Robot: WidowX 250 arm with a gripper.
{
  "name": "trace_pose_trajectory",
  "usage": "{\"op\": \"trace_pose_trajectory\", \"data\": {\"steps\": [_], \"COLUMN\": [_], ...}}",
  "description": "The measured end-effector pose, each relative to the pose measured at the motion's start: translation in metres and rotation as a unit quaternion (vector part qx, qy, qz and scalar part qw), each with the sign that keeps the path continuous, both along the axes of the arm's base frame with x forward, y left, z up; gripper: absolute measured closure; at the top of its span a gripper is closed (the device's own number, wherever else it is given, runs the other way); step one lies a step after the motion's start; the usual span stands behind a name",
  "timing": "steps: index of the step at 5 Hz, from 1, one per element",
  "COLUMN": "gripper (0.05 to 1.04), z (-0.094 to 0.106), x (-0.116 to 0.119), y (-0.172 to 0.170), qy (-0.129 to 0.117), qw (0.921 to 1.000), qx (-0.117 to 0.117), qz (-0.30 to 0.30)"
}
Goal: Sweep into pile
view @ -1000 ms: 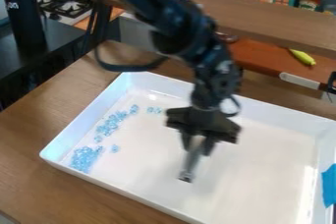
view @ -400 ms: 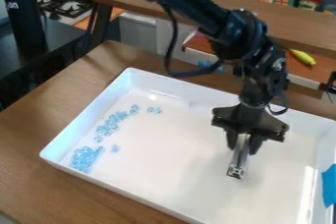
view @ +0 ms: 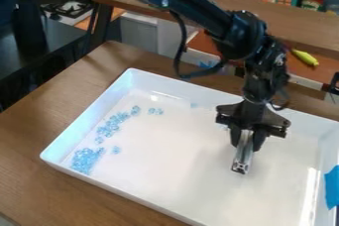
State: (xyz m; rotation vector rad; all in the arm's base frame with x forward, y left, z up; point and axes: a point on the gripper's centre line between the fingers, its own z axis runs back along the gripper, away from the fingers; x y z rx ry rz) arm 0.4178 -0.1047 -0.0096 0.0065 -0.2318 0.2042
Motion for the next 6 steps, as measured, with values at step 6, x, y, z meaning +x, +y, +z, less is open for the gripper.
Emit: {"op": "trace_pose_trajectory", "data": {"steps": [6], "gripper": [0.698], "z": [-0.010], "x": [-0.001], "y": [0.115], "qy": [0.013], "qw": [0.9994], "qx": [-0.013], "qz": [0.029]}}
